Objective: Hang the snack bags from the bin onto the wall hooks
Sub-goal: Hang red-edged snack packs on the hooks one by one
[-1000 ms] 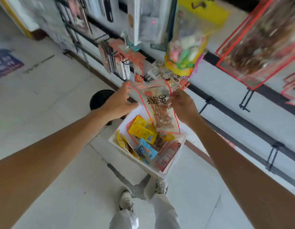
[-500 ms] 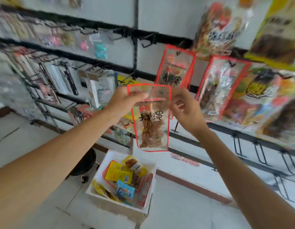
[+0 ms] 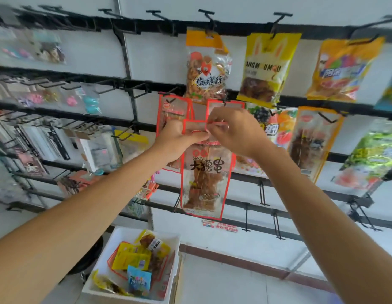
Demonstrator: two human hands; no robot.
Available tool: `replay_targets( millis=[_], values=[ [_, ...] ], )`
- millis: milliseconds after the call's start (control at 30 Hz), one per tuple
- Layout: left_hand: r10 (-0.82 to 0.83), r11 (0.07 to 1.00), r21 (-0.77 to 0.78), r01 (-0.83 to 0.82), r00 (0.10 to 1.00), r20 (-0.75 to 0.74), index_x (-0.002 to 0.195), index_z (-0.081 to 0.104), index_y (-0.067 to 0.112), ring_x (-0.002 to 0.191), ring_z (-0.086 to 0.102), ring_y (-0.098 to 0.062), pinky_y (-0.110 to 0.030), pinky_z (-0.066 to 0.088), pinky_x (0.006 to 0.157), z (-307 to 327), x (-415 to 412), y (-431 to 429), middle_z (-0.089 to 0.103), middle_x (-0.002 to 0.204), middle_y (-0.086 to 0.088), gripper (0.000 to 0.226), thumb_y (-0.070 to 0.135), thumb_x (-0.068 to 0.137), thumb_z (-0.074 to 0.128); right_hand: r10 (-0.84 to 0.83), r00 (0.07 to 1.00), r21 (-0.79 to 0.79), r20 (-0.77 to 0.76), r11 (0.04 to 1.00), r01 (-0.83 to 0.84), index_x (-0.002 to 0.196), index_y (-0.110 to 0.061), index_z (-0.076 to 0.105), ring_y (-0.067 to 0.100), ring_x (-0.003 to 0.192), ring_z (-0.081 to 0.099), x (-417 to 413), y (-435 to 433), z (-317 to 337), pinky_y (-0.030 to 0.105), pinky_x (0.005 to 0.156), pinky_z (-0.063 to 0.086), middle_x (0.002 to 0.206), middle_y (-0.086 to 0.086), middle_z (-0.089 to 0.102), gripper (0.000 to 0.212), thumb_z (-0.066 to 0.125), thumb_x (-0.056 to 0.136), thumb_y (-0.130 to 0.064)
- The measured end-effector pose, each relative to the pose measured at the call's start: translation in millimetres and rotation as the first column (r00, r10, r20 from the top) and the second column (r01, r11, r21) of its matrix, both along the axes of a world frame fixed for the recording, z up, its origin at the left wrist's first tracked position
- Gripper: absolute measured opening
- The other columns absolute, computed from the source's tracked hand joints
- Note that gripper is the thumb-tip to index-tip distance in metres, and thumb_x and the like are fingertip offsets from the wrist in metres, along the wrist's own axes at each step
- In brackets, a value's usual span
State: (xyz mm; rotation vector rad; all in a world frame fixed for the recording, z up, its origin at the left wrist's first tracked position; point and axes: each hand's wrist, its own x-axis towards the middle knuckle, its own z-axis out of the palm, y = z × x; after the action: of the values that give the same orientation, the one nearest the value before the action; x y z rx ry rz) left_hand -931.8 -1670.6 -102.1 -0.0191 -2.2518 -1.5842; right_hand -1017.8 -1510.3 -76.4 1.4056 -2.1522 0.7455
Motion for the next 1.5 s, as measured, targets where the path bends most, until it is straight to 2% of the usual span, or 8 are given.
replay_targets(
  millis=[200, 467, 533, 633, 967, 1133, 1300, 1500],
  values=[
    [0.040, 0.997, -0.063, -0.041, 0.999, -0.012, 0.087, 0.073, 0.017, 0.073, 0.065, 0.006, -0.005, 0.044, 0.066, 5.9, -16.6, 9.9, 0.071, 0.081, 0.007, 0.002, 0.016, 0.086, 0.073, 0.011, 0.997, -0.062, 0.071, 0.998, -0.007, 0.085, -0.017, 0.067, 0.013, 0.074, 0.060, -17.7, 23.0, 8.7, 0.032, 0.067, 0.049, 0.081, -0.008, 0.064, 0.010, 0.059, 0.086, -0.022],
    [0.042, 0.961, -0.269, -0.061, 0.996, -0.074, 0.115, 0.068, 0.024, 0.088, 0.067, -0.011, -0.032, 0.052, 0.080, -1.4, -51.6, -13.9, 0.071, 0.101, 0.005, 0.029, 0.034, 0.088, 0.069, -0.059, 0.978, -0.057, 0.198, 0.996, 0.072, 0.084, -0.014, 0.066, -0.003, 0.066, 0.055, -44.7, 8.3, 4.0, 0.008, 0.063, 0.038, 0.073, -0.014, 0.058, 0.008, 0.062, 0.091, -0.013],
    [0.049, 0.883, -0.456, -0.113, 0.988, -0.149, 0.132, 0.052, 0.030, 0.090, 0.066, -0.026, -0.040, 0.054, 0.078, -3.3, -57.9, -23.1, 0.068, 0.107, 0.000, 0.041, 0.031, 0.092, 0.063, -0.095, 0.964, -0.067, 0.247, 0.991, 0.115, 0.083, -0.016, 0.064, 0.001, 0.064, 0.057, -52.8, 6.7, 2.1, 0.013, 0.061, 0.043, 0.071, -0.011, 0.061, 0.009, 0.061, 0.091, -0.013],
    [-0.061, 0.822, -0.559, -0.109, 0.959, -0.277, 0.142, 0.042, 0.023, 0.111, 0.059, -0.017, -0.021, 0.048, 0.091, -6.9, -65.6, -34.6, 0.058, 0.129, 0.003, 0.051, 0.020, 0.094, 0.060, -0.150, 0.944, -0.087, 0.294, 0.979, 0.183, 0.083, -0.019, 0.062, 0.006, 0.064, 0.062, -64.1, 3.6, 0.1, 0.011, 0.060, 0.044, 0.071, -0.008, 0.065, 0.012, 0.058, 0.093, -0.014],
    [-0.310, 0.264, -0.907, -0.327, 0.862, -0.401, 0.143, 0.046, 0.013, 0.146, 0.020, -0.033, -0.050, 0.010, 0.120, -43.0, -110.7, -59.0, 0.027, 0.156, -0.016, 0.061, 0.013, 0.083, 0.057, -0.271, 0.927, -0.166, 0.259, 0.933, 0.320, 0.089, -0.009, 0.067, -0.023, 0.072, 0.051, -96.3, -16.0, -15.7, 0.000, 0.063, 0.033, 0.072, -0.017, 0.057, 0.009, 0.060, 0.093, -0.012],
    [-0.257, 0.203, -0.913, -0.354, 0.880, -0.398, 0.151, 0.034, 0.017, 0.149, 0.014, -0.032, -0.055, 0.011, 0.120, -39.7, -127.4, -63.1, 0.019, 0.161, -0.015, 0.067, 0.017, 0.086, 0.052, -0.233, 0.924, -0.185, 0.304, 0.937, 0.298, 0.091, -0.008, 0.067, -0.008, 0.073, 0.059, -109.7, -21.0, -16.6, 0.006, 0.066, 0.038, 0.080, 0.000, 0.069, 0.012, 0.059, 0.094, -0.016],
    [-0.272, 0.158, -0.921, -0.356, 0.881, -0.388, 0.152, 0.032, 0.019, 0.149, 0.016, -0.033, -0.056, 0.011, 0.119, -33.9, -141.8, -64.7, 0.024, 0.159, -0.014, 0.066, 0.020, 0.089, 0.053, -0.261, 0.912, -0.109, 0.316, 0.945, 0.308, 0.093, -0.013, 0.067, 0.011, 0.069, 0.065, -121.3, -26.4, -18.1, 0.035, 0.068, 0.054, 0.075, -0.004, 0.068, 0.011, 0.058, 0.094, -0.020],
    [-0.243, 0.103, -0.939, -0.329, 0.907, -0.344, 0.152, 0.031, 0.019, 0.147, 0.019, -0.031, -0.052, 0.007, 0.121, -32.7, -157.9, -65.2, 0.027, 0.158, -0.013, 0.068, 0.024, 0.088, 0.054, -0.302, 0.889, -0.099, 0.343, 0.930, 0.354, 0.096, -0.011, 0.066, 0.014, 0.068, 0.064, -131.6, -31.9, -22.6, 0.036, 0.067, 0.053, 0.076, -0.004, 0.067, 0.011, 0.059, 0.094, -0.019]
  ],
)
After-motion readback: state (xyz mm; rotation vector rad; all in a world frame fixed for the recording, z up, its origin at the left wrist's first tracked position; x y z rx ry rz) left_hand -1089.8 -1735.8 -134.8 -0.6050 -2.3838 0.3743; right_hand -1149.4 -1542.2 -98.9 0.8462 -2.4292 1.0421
